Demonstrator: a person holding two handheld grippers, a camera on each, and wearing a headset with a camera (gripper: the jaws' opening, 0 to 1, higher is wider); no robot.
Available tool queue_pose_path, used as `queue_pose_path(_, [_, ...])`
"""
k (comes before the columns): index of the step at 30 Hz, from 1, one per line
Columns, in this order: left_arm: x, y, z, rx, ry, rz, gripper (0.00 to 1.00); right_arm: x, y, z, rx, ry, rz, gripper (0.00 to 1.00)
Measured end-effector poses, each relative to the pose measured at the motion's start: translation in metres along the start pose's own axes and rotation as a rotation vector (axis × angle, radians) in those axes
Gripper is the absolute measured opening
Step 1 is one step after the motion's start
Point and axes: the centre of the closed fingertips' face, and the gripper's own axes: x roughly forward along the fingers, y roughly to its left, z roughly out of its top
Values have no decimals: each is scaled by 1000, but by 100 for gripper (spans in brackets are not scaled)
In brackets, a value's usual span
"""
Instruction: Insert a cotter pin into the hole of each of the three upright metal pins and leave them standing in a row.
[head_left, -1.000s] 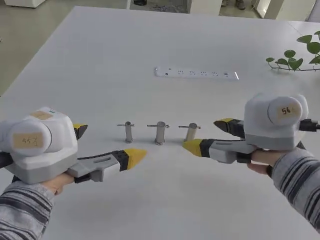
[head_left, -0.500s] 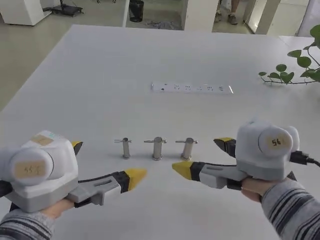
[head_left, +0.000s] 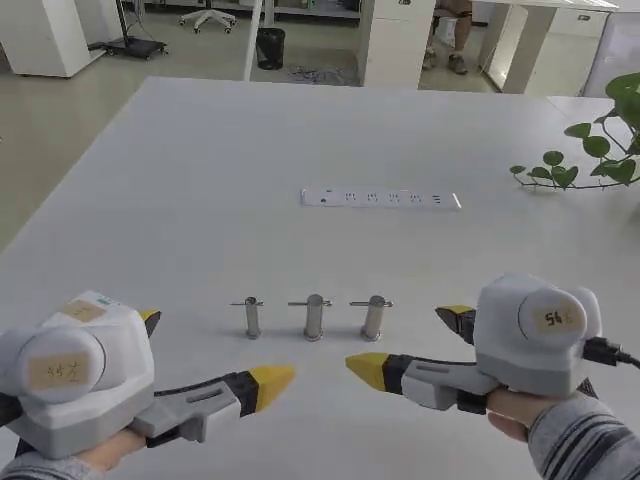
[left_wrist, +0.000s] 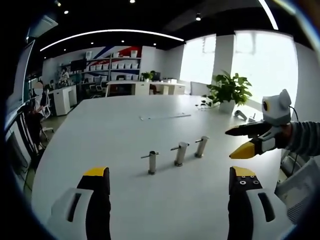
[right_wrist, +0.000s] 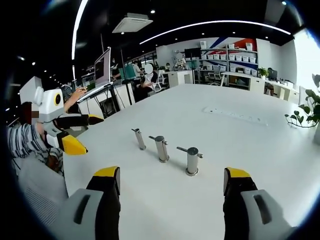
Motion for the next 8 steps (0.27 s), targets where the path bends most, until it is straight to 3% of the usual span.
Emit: queue_pose_path(8, [-3,-1,-5,8,20,1,99,-1,5,1,-10,-5,9,84])
